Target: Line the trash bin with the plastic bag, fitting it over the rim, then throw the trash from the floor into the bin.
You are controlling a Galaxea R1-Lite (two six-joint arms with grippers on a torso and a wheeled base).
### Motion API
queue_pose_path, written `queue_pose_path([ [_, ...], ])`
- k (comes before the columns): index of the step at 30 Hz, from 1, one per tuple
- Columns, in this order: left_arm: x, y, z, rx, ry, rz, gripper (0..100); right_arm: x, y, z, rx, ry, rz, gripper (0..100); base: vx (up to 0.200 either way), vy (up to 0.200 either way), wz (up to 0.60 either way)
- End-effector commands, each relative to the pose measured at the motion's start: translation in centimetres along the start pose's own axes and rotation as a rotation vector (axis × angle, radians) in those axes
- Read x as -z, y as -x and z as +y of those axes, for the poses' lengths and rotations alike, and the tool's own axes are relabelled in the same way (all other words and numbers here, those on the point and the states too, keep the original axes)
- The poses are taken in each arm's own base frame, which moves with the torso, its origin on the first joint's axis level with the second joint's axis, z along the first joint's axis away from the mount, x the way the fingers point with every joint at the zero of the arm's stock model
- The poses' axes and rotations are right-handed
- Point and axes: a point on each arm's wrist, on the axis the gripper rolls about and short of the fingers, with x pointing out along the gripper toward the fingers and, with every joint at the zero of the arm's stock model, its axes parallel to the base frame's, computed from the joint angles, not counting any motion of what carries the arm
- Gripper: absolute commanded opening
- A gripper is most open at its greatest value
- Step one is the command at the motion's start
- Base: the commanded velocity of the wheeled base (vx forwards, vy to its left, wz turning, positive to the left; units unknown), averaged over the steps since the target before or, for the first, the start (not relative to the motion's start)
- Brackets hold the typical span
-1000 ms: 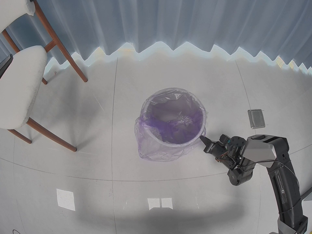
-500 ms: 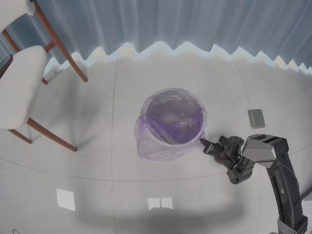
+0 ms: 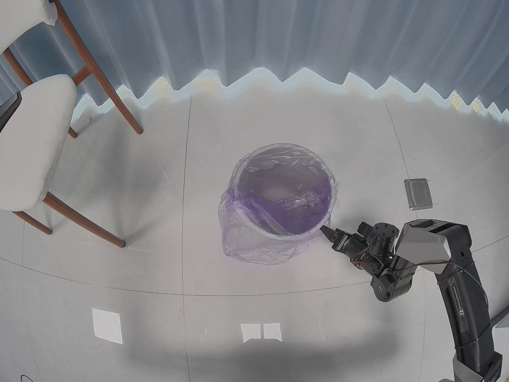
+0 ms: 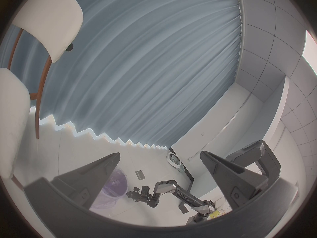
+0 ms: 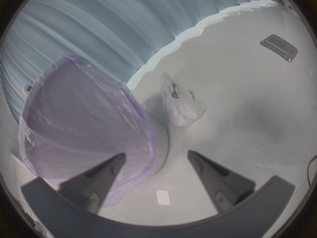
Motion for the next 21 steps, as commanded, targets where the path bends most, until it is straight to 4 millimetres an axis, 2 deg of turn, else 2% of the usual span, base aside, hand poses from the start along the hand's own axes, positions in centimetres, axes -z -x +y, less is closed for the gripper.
queue_pose_path([
  [1, 0.0, 0.0, -0.2, 0.0, -0.004, -0.002, 100, -0.4, 1.8, 1.2, -0.031, -0.049, -0.017, 100, 0.0, 0.0, 0.0],
  [5, 0.0, 0.1, -0.2, 0.0, -0.004, -0.002, 100, -1.4, 3.8, 3.2, -0.038, -0.085, -0.002, 100, 0.0, 0.0, 0.0],
  [7, 0.0, 0.0, -0.2, 0.002, -0.004, -0.001, 100, -2.2, 5.8, 4.5, -0.023, -0.101, 0.024, 100, 0.0, 0.0, 0.0],
  [10, 0.0, 0.0, -0.2, 0.002, -0.004, -0.001, 100, -3.0, 7.2, 5.2, -0.012, -0.108, 0.029, 100, 0.0, 0.0, 0.0],
  [12, 0.0, 0.0, -0.2, 0.003, -0.002, 0.001, 100, -4.4, 9.2, 6.7, -0.014, -0.117, 0.021, 100, 0.0, 0.0, 0.0],
  [14, 0.0, 0.0, -0.2, 0.003, -0.002, 0.001, 100, -4.4, 9.2, 6.7, -0.014, -0.117, 0.021, 100, 0.0, 0.0, 0.0],
  [15, 0.1, 0.0, -0.1, 0.005, 0.0, 0.006, 100, -5.9, 11.2, 8.3, -0.025, -0.147, 0.006, 100, 0.0, 0.0, 0.0],
  [18, 0.4, 0.1, 0.0, 0.016, 0.01, 0.035, 100, -7.1, 12.8, 9.6, -0.04, -0.165, -0.015, 100, 0.0, 0.0, 0.0],
  [19, 0.4, 0.1, 0.0, 0.016, 0.01, 0.035, 100, -7.1, 12.8, 9.6, -0.04, -0.165, -0.015, 100, 0.0, 0.0, 0.0],
  [21, 0.7, 0.2, 0.0, 0.026, 0.02, 0.063, 100, -7.9, 14.7, 10.7, -0.047, -0.163, -0.024, 100, 0.0, 0.0, 0.0],
])
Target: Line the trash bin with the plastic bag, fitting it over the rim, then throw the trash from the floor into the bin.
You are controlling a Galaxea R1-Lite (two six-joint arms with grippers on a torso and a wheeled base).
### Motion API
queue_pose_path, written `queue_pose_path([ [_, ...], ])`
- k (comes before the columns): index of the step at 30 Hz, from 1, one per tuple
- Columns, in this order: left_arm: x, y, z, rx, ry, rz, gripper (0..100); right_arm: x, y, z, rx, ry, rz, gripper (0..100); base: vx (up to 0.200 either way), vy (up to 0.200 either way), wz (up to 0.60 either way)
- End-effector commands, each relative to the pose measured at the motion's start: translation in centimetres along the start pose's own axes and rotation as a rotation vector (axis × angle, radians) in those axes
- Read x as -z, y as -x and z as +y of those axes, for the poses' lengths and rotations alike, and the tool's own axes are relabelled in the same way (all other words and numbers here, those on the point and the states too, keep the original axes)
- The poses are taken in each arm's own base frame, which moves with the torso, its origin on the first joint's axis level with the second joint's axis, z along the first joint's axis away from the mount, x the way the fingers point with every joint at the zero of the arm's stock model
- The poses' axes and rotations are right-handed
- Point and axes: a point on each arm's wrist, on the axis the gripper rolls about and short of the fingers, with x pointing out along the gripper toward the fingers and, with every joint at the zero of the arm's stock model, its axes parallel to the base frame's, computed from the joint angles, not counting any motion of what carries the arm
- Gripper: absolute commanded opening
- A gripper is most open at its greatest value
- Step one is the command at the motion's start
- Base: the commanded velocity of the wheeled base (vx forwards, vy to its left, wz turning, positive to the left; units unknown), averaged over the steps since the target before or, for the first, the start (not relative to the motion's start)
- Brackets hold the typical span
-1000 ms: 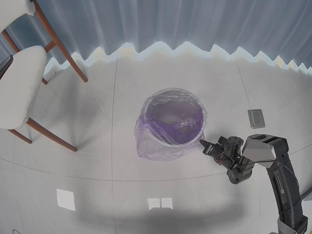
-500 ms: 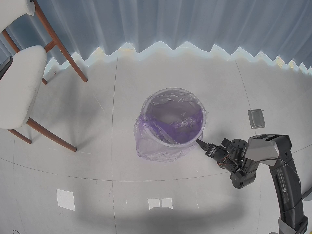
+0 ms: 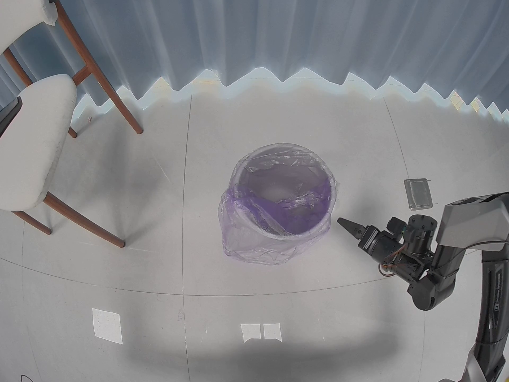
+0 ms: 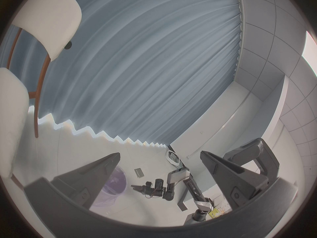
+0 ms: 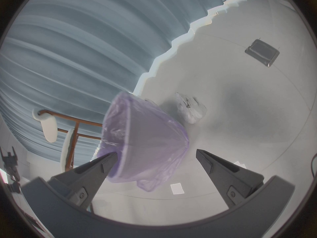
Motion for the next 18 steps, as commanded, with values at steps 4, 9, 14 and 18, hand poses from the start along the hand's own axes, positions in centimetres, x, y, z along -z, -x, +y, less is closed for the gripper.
queue_pose_path([
  [4, 0.6, 0.1, 0.5, 0.012, 0.033, 0.044, 100, -3.5, 7.1, 5.8, -0.087, 0.008, -0.094, 100, 0.0, 0.0, 0.0],
  [9, 0.5, 0.0, 0.7, 0.005, 0.08, 0.036, 100, -4.3, 10.3, 7.7, -0.123, 0.024, -0.131, 100, 0.0, 0.0, 0.0],
  [14, 0.5, -0.5, 1.5, 0.007, 0.161, 0.005, 100, -4.9, 12.1, 8.6, -0.121, 0.027, -0.145, 100, 0.0, 0.0, 0.0],
  [18, 0.3, -2.3, 3.8, -0.008, 0.232, -0.097, 100, -6.9, 13.3, 9.1, -0.088, 0.026, -0.195, 100, 0.0, 0.0, 0.0],
])
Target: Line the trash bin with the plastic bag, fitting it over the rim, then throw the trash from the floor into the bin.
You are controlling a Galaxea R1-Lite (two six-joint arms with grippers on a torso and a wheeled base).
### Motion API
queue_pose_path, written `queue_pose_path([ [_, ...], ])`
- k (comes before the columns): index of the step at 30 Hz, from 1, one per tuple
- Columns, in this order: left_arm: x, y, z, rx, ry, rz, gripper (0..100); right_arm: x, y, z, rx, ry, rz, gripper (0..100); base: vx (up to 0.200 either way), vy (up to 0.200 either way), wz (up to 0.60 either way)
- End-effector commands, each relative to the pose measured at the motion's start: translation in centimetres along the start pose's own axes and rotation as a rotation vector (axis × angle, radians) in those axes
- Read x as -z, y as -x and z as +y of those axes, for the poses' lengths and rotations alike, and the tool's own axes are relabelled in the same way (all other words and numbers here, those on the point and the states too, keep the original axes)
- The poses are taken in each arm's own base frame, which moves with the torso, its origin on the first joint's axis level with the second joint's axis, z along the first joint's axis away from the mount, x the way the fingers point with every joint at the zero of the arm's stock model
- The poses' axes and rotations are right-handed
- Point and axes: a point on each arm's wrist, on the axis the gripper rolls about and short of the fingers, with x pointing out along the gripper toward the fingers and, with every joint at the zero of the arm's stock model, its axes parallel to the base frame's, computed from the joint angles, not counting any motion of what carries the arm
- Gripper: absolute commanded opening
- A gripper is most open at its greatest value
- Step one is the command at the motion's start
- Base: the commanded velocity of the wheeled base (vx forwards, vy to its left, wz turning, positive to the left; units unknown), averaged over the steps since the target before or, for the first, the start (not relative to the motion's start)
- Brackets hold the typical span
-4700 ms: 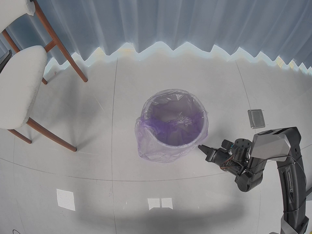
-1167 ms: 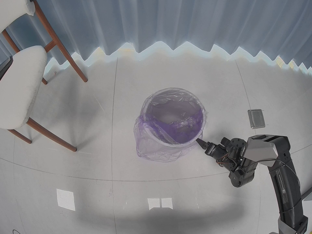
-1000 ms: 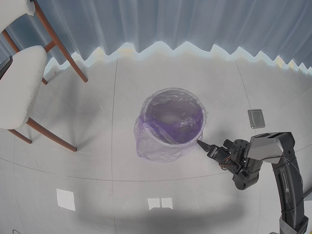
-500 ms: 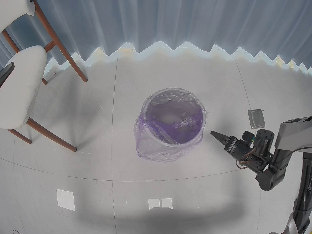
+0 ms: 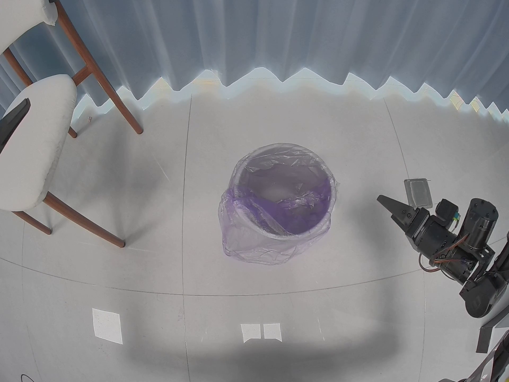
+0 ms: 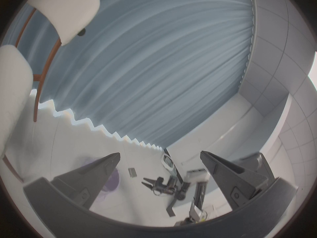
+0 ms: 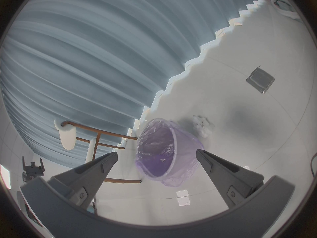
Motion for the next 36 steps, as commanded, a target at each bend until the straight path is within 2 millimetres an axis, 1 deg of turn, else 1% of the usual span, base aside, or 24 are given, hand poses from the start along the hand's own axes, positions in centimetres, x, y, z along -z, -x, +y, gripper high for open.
queue_pose_path([
  [1, -0.7, -3.0, 3.6, -0.004, 0.115, -0.105, 100, -3.7, 2.2, 2.3, -0.02, 0.024, -0.109, 100, 0.0, 0.0, 0.0],
  [2, -0.7, -3.0, 3.6, -0.004, 0.115, -0.105, 100, -3.7, 2.2, 2.3, -0.02, 0.024, -0.109, 100, 0.0, 0.0, 0.0],
  [3, -0.9, -4.7, 5.3, -0.029, 0.137, -0.183, 100, -4.6, 2.3, 2.2, 0.024, 0.019, -0.108, 100, 0.0, 0.0, 0.0],
  [6, 0.1, -7.0, 7.7, -0.082, 0.095, -0.221, 100, -6.7, 1.7, 1.6, 0.107, 0.043, -0.114, 100, 0.0, 0.0, 0.0],
  [7, 0.1, -7.0, 7.7, -0.082, 0.095, -0.221, 100, -6.7, 1.7, 1.6, 0.107, 0.043, -0.114, 100, 0.0, 0.0, 0.0],
  [8, 1.6, -8.0, 8.4, -0.08, 0.058, -0.17, 100, -7.9, 1.0, 0.9, 0.159, 0.083, -0.104, 100, 0.0, 0.0, 0.0],
  [9, 2.5, -8.2, 8.4, -0.072, 0.059, -0.143, 100, -8.1, 0.5, 0.4, 0.186, 0.11, -0.083, 100, 0.0, 0.0, 0.0],
  [10, 3.0, -8.3, 8.3, -0.063, 0.06, -0.127, 100, -8.1, 0.1, 0.1, 0.206, 0.139, -0.062, 100, 0.0, 0.0, 0.0],
  [12, 3.3, -8.5, 7.8, -0.046, 0.065, -0.118, 100, -8.1, -0.9, -0.6, 0.245, 0.192, -0.017, 100, 0.0, 0.0, 0.0],
  [15, 2.9, -8.2, 6.9, -0.027, 0.055, -0.132, 100, -7.1, -2.8, -2.3, 0.301, 0.215, 0.06, 100, 0.0, 0.0, 0.0],
  [17, 2.4, -7.9, 6.1, -0.007, 0.06, -0.144, 100, -6.1, -4.7, -4.1, 0.321, 0.229, 0.107, 100, 0.0, 0.0, 0.0],
  [20, 2.2, -7.6, 5.5, 0.009, 0.093, -0.151, 100, -5.3, -6.5, -5.8, 0.331, 0.243, 0.135, 100, 0.0, 0.0, 0.0],
  [21, 2.2, -7.6, 5.6, 0.009, 0.095, -0.151, 100, -5.3, -6.6, -5.9, 0.331, 0.243, 0.135, 100, 0.0, 0.0, 0.0],
  [22, 2.1, -7.7, 5.5, 0.011, 0.101, -0.153, 100, -4.5, -8.1, -6.8, 0.324, 0.243, 0.151, 100, 0.0, -0.2, 0.0],
  [23, 2.1, -7.7, 5.5, 0.011, 0.103, -0.154, 100, -4.1, -8.7, -7.0, 0.32, 0.241, 0.159, 100, 0.0, -0.2, 0.0],
  [25, 2.0, -7.9, 5.6, 0.012, 0.102, -0.157, 100, -2.6, -10.7, -8.0, 0.321, 0.24, 0.193, 100, 0.0, -0.2, 0.0],
  [27, 2.0, -7.9, 5.6, 0.013, 0.1, -0.156, 100, -1.7, -11.7, -8.6, 0.339, 0.25, 0.207, 100, 0.0, -0.2, 0.0],
  [28, 1.9, -7.9, 5.6, 0.014, 0.099, -0.157, 100, -1.1, -12.9, -9.2, 0.358, 0.272, 0.198, 100, 0.0, -0.2, 0.0],
  [29, 1.9, -7.8, 5.6, 0.014, 0.097, -0.158, 100, -1.0, -13.7, -9.6, 0.37, 0.292, 0.188, 100, 0.0, -0.2, 0.0],
  [30, 1.9, -7.8, 5.6, 0.014, 0.097, -0.158, 100, -1.0, -13.7, -9.6, 0.37, 0.292, 0.188, 100, 0.0, -0.2, 0.0],
  [31, 1.8, -7.8, 5.4, 0.016, 0.093, -0.163, 100, -1.0, -15.4, -10.5, 0.386, 0.349, 0.161, 100, 0.0, -0.2, 0.0],
  [32, 1.8, -7.7, 5.4, 0.015, 0.092, -0.163, 100, -1.2, -16.2, -10.8, 0.387, 0.375, 0.143, 100, 0.0, -0.2, 0.0],
  [35, 1.7, -7.7, 5.3, 0.016, 0.087, -0.167, 100, -1.2, -17.7, -11.4, 0.397, 0.404, 0.113, 100, 0.0, -0.2, 0.0],
  [36, 1.7, -7.7, 5.3, 0.016, 0.087, -0.167, 100, -0.9, -18.4, -11.7, 0.403, 0.412, 0.106, 100, 0.0, -0.2, 0.0],
])
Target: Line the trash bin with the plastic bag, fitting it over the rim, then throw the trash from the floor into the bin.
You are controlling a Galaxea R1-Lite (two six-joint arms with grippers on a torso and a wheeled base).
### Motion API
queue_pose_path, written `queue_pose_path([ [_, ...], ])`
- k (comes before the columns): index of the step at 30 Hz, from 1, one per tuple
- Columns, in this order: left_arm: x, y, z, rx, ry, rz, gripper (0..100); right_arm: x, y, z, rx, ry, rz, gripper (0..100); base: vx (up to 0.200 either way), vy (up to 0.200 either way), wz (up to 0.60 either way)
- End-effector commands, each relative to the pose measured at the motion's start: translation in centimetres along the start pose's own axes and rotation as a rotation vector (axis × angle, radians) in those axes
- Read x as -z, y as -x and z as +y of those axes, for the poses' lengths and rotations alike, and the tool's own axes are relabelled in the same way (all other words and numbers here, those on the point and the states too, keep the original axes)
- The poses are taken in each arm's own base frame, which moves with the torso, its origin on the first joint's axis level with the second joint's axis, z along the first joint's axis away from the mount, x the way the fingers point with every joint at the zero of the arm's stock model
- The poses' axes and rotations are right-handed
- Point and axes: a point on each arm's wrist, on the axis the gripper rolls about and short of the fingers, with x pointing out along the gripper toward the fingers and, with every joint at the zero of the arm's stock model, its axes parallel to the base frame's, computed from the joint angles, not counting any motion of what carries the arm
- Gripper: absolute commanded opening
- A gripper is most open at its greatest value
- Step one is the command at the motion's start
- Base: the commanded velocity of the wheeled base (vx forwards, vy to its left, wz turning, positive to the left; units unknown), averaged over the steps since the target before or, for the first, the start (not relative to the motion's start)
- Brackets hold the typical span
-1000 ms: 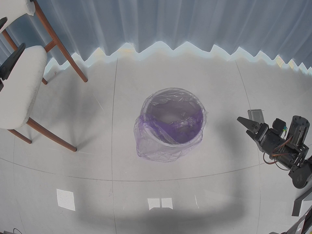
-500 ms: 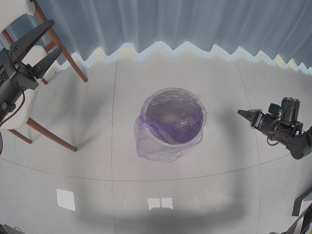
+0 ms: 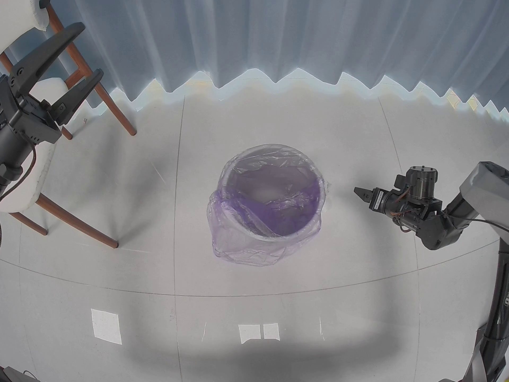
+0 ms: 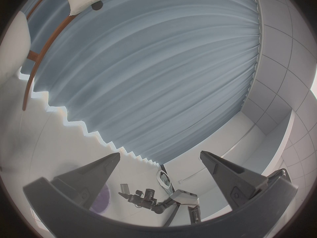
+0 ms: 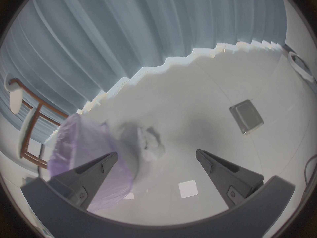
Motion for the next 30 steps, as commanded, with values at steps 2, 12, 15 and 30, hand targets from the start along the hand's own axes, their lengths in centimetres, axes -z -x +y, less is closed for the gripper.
queue_pose_path([
  [2, -0.3, 0.1, -0.4, 0.009, -0.01, -0.01, 100, 3.7, -5.7, -0.3, 0.046, 0.065, 0.019, 100, 0.0, -0.2, 0.0],
  [12, -0.2, 0.4, -1.0, 0.024, -0.02, -0.01, 100, 4.3, -9.0, -1.9, 0.059, 0.085, -0.034, 100, 0.0, -0.02, 0.0],
  [15, -0.2, 0.4, -1.0, 0.024, -0.02, -0.01, 100, 4.4, -9.5, -2.6, 0.071, 0.095, -0.062, 100, 0.0, 0.0, 0.0],
  [30, 0.0, 0.7, -1.6, 0.061, -0.01, 0.032, 100, 3.8, -10.7, -3.5, 0.063, 0.079, -0.16, 100, 0.0, -0.08, 0.0],
])
